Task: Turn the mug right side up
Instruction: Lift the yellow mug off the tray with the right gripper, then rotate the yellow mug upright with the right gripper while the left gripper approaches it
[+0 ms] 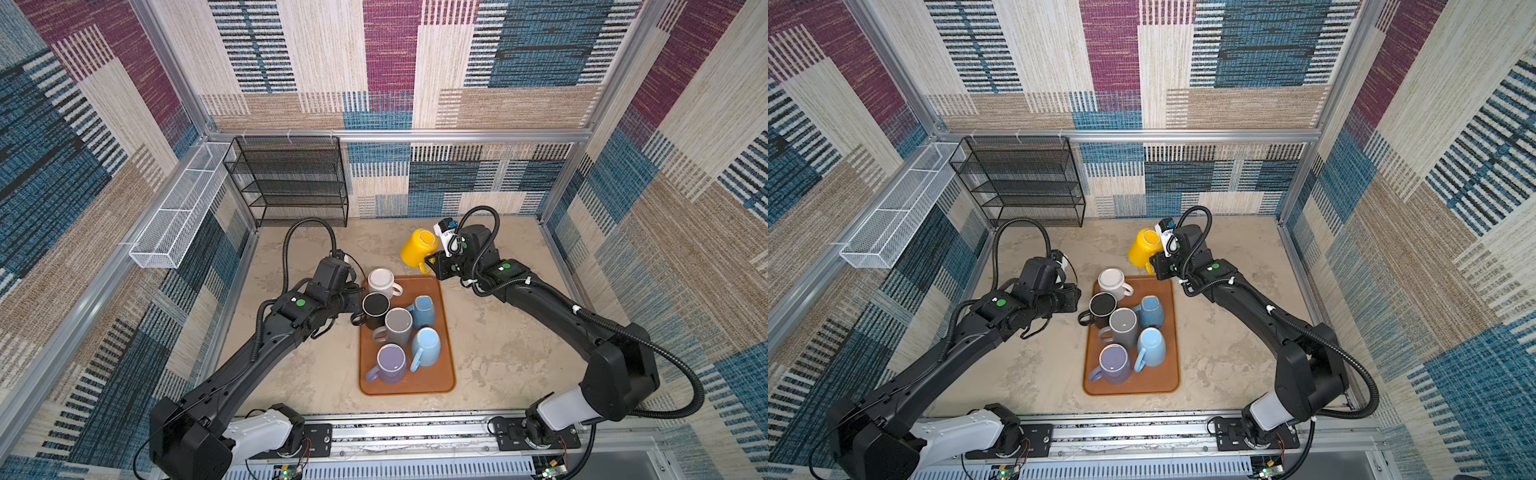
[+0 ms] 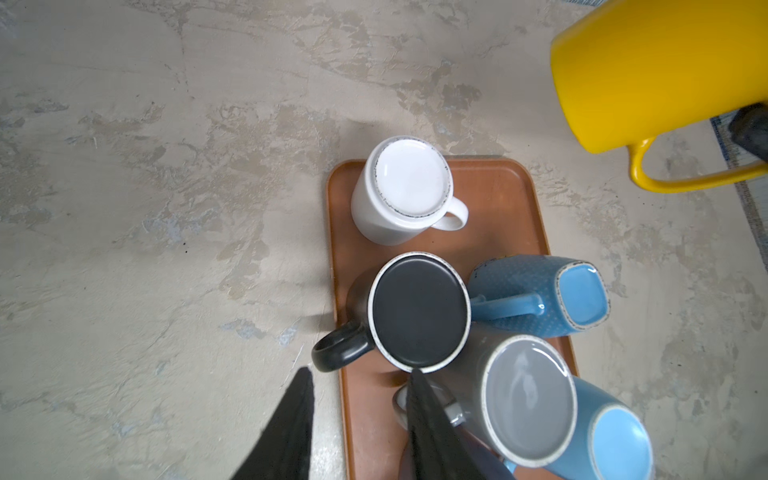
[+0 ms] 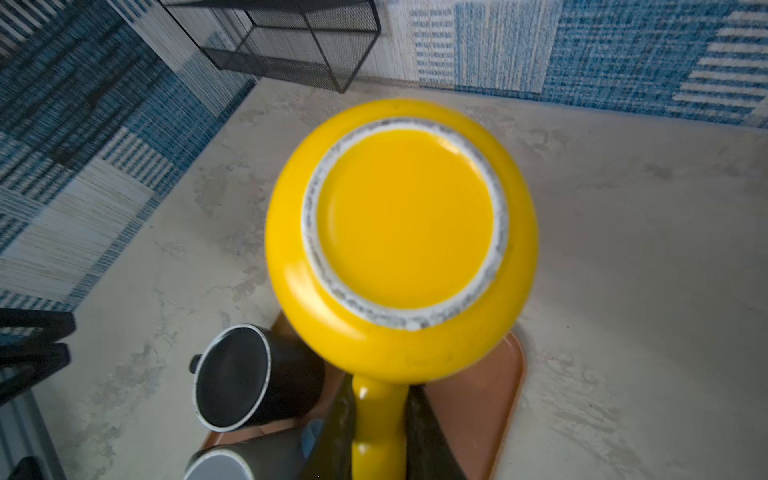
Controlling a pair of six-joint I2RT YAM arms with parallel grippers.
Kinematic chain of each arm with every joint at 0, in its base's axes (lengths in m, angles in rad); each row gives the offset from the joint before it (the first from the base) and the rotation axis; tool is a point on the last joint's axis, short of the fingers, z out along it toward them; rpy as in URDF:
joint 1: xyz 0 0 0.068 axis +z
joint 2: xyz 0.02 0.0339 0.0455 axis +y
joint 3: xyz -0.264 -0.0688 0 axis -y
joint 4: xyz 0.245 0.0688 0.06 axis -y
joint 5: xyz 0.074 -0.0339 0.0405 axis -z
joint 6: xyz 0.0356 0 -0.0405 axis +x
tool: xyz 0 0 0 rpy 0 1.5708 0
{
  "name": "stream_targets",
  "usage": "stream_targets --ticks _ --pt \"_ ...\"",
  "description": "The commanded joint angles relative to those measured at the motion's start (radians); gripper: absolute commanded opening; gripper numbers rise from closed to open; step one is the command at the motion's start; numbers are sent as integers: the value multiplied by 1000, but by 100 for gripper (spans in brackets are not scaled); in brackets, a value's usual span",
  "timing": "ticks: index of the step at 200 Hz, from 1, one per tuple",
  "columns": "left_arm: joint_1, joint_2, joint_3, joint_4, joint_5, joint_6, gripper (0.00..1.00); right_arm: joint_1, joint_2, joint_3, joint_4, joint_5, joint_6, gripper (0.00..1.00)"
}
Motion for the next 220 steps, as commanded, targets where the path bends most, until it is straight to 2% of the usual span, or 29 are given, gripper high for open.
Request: stream_targets --ticks 1,51,102,171,182,220 --pt "2 11 28 53 42 12 35 2 -35 -23 229 -97 115 0" --pt "23 18 49 153 184 9 34 2 -73 -79 419 -207 262 0" --pt "63 -21 -6 373 419 -19 32 2 -85 -133 622 -307 401 0" --pt "119 -30 -84 698 695 -159 32 2 -94 -184 864 -380 529 0" --pt "125 -32 -100 763 769 -191 32 3 -88 -182 882 -387 542 0" --pt "130 -42 -140 914 839 -257 32 2 -71 -189 977 -429 594 0"
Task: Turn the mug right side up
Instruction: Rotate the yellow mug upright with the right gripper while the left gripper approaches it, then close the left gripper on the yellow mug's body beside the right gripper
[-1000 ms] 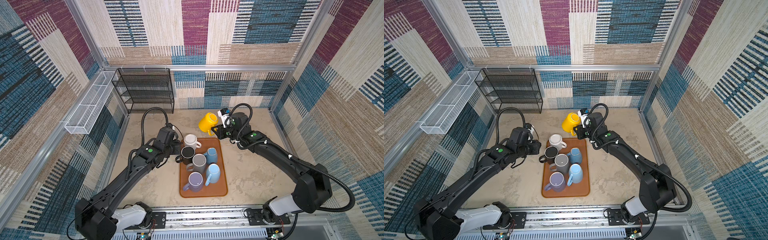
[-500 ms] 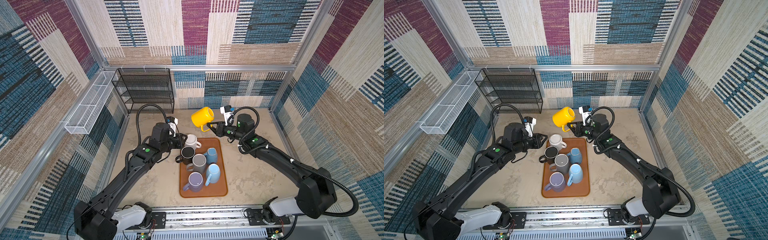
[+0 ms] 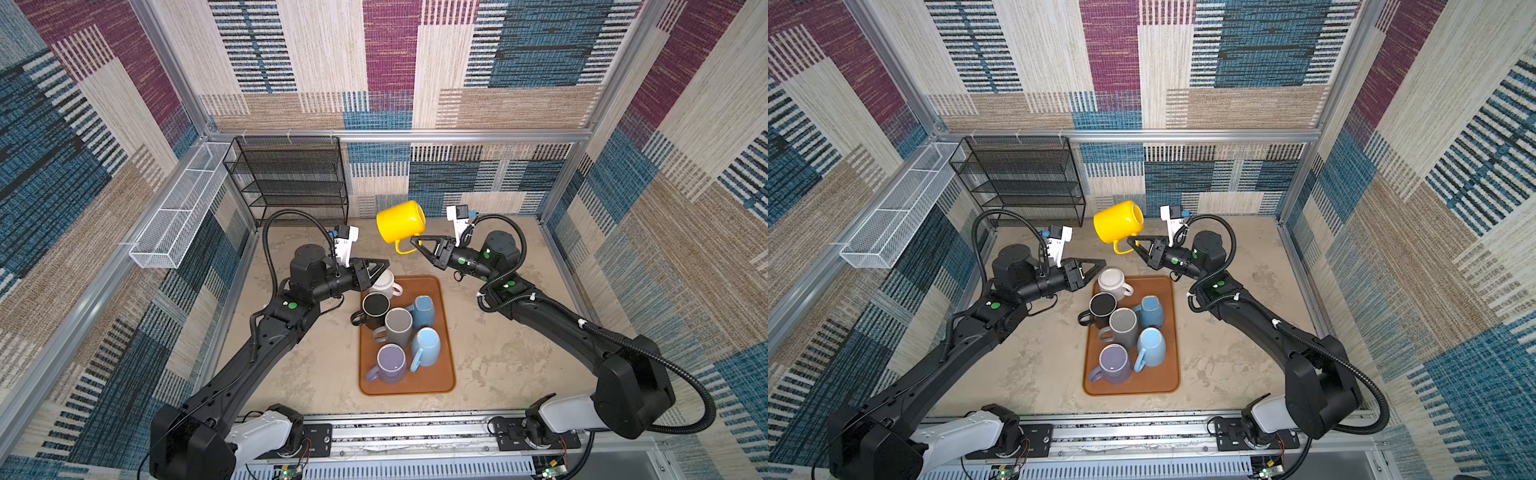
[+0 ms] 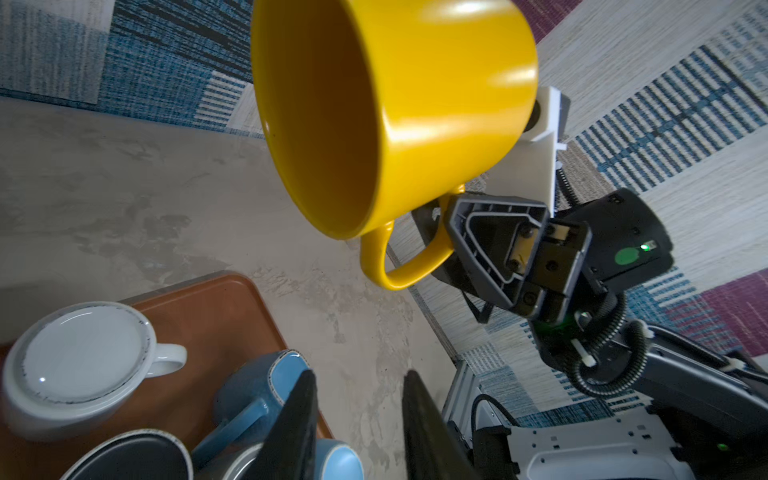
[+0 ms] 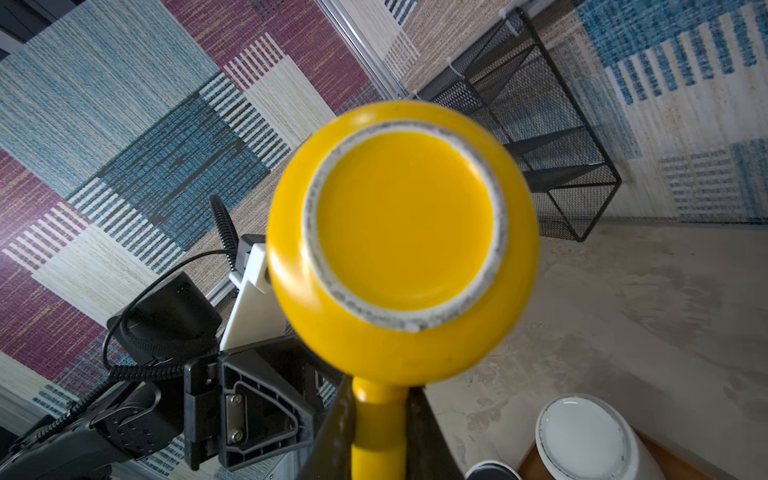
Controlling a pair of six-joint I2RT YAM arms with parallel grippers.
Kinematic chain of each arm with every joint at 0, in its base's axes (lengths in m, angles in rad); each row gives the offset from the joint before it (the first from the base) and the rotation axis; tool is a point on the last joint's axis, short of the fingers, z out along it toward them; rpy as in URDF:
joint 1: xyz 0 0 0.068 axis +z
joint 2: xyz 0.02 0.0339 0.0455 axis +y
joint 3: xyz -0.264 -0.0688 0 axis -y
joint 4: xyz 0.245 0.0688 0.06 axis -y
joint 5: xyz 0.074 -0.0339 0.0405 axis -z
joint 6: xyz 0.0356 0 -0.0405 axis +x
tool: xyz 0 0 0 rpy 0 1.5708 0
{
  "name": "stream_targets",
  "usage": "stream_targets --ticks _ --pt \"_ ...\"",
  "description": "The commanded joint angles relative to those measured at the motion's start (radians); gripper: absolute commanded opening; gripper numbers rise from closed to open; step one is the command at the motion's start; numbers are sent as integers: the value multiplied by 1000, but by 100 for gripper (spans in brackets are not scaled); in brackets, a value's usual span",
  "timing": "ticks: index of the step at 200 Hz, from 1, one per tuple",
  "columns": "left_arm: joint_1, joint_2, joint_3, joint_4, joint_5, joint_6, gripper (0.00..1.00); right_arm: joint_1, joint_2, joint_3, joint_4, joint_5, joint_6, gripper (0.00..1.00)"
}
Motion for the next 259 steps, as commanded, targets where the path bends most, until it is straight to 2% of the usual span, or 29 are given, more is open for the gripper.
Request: stream_targets --ticks 1,35,75,148,188,259 --pt "6 -8 -29 204 100 -75 32 1 7 -4 198 -48 54 0" --pt "10 5 -69 384 141 -137 32 2 26 -22 308 -88 117 0" --pt "15 42 -72 469 154 -168 32 6 49 -25 372 -121 158 0" --pt "30 77 -62 477 152 -186 32 23 61 -15 379 -135 158 0" --pt "33 94 -66 596 170 -219 31 47 82 -12 390 -136 163 0" --pt "51 99 -108 813 164 -298 27 107 139 -46 568 -144 219 0"
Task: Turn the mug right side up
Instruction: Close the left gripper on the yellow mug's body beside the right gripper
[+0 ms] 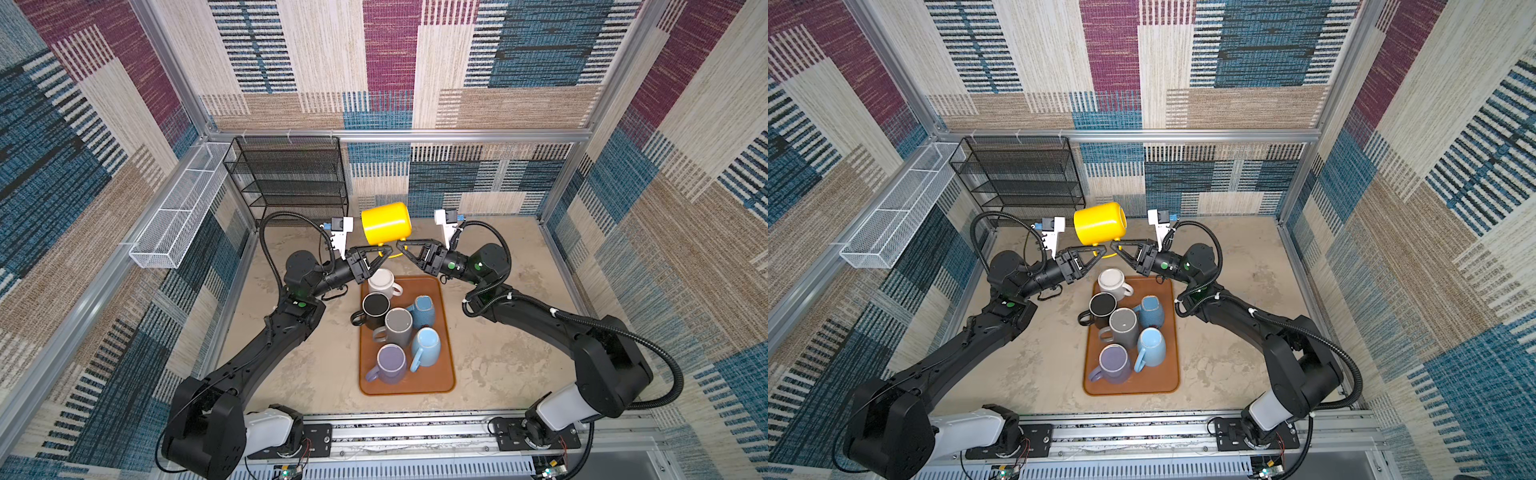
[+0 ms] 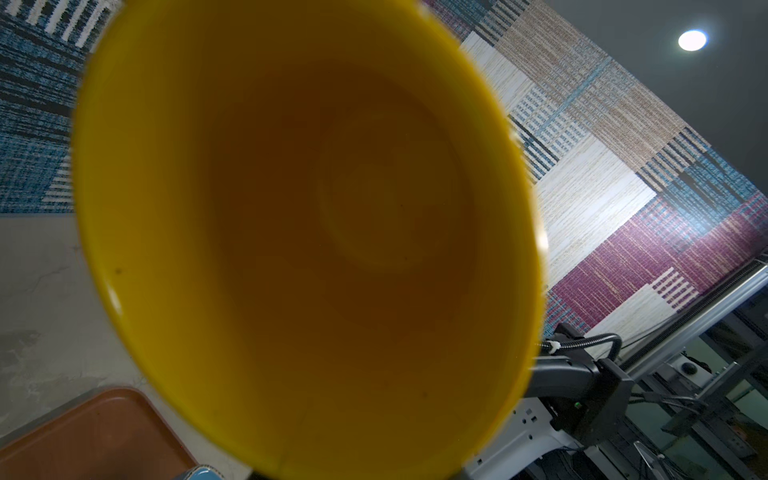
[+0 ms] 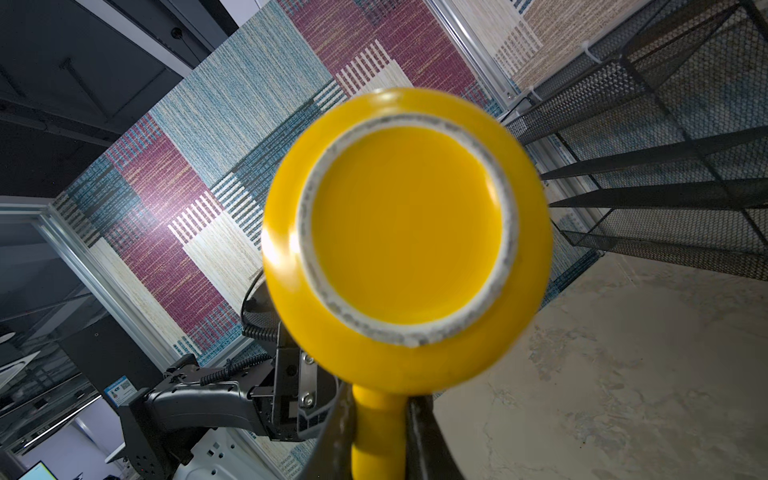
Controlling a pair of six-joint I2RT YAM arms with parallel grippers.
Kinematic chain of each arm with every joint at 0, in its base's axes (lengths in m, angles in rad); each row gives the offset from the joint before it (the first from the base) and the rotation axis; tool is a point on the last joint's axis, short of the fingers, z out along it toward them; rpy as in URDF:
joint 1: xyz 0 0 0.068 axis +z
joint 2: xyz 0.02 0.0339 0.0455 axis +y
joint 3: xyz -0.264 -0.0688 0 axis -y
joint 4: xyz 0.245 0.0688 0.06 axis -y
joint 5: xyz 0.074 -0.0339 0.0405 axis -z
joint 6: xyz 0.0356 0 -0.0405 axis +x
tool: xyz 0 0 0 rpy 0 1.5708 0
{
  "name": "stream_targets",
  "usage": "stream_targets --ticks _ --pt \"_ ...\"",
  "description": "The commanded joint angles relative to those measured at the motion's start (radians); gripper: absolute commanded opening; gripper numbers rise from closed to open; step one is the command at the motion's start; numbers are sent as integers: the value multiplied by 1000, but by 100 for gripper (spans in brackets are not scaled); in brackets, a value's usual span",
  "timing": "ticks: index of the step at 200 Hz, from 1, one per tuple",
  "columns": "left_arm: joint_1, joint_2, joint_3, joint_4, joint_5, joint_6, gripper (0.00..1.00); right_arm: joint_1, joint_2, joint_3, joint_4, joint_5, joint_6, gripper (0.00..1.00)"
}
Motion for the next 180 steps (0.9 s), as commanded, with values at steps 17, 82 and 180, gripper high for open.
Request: stream_targets --ticks 17,82,180 --pt "10 -13 -8 198 -9 -47 23 32 16 -20 153 -29 37 0" --pt "22 -21 -23 238 -19 -74 6 47 48 -44 242 -29 86 0" --pt "24 -34 -32 241 -2 -69 0 55 38 24 8 -60 -46 9"
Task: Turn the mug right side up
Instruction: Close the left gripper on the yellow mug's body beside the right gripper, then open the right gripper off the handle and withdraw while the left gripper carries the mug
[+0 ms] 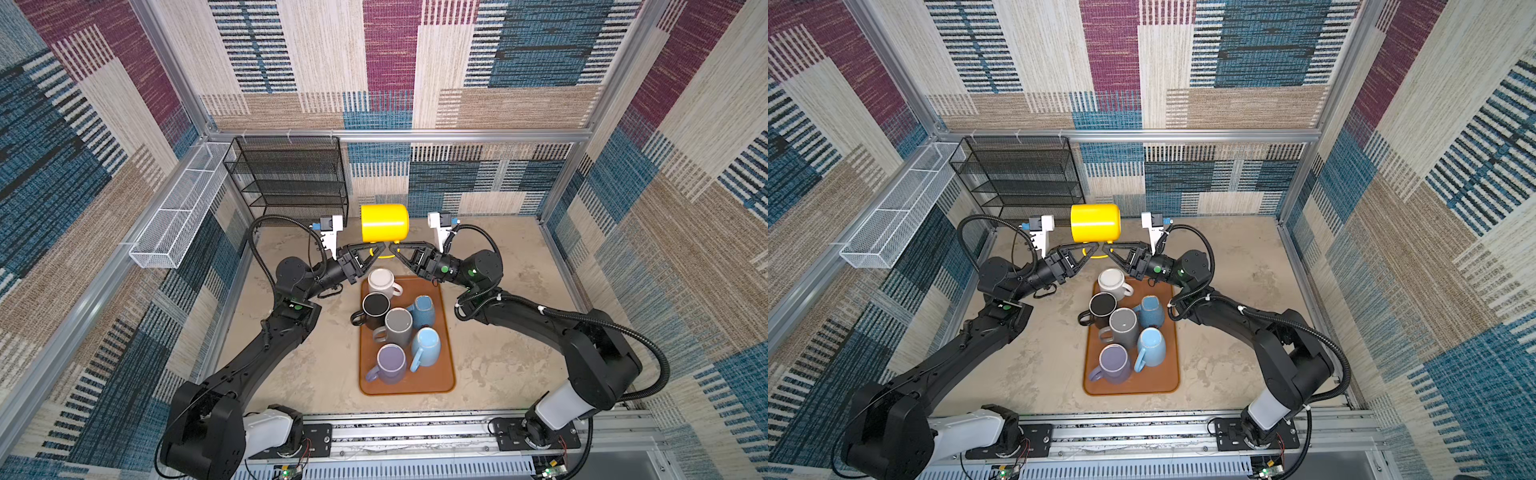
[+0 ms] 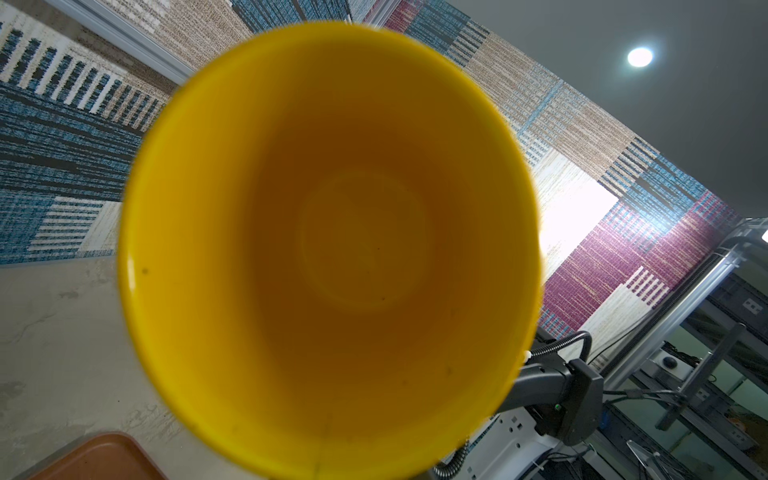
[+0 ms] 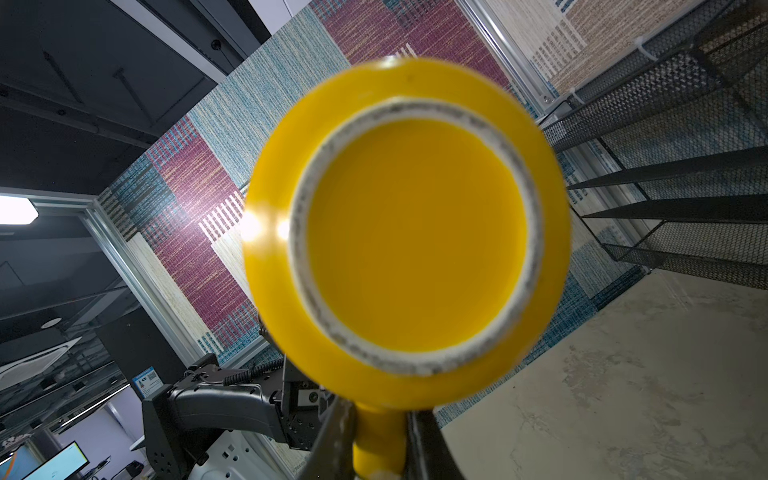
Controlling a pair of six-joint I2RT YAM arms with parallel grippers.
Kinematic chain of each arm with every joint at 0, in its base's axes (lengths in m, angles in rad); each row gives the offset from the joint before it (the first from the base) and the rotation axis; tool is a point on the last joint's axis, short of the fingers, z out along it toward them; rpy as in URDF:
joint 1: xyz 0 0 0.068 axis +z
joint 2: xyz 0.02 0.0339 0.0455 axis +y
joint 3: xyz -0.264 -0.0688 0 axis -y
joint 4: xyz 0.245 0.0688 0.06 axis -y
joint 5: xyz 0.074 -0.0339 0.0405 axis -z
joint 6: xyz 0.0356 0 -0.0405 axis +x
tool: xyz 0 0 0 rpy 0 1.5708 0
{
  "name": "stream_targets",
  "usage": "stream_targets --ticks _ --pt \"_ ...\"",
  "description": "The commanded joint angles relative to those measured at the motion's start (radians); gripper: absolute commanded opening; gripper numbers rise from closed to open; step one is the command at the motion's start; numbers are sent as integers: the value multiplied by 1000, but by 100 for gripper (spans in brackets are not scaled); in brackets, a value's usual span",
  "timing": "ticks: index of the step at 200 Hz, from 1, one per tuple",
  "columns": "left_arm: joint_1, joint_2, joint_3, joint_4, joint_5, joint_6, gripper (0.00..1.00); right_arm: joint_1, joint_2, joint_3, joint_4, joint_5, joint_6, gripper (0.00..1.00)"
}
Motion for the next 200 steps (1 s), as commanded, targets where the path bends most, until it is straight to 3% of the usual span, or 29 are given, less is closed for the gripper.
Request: stream_targets --ticks 1,34,82,94,102,169,200 --pt "-1 -11 -1 112 -8 -20 0 9 -6 13 -91 -78 -65 9" --pt "-2 -22 -32 216 3 -34 0 9 -3 26 -139 -98 -97 24" --pt "-2 -59 -29 135 -1 14 0 8 -26 5 -173 -98 -133 39" --pt "-2 -70 -26 103 1 34 0 8 -36 4 -204 -103 -156 57" --pt "-2 -77 -25 78 -4 50 0 6 -45 7 -240 -111 -180 62" --pt "2 -154 64 -426 -129 261 0 -15 -210 -16 -614 9 -407 93" --pt "1 -147 157 -718 -234 364 0 -35 -279 -10 -777 145 -468 96"
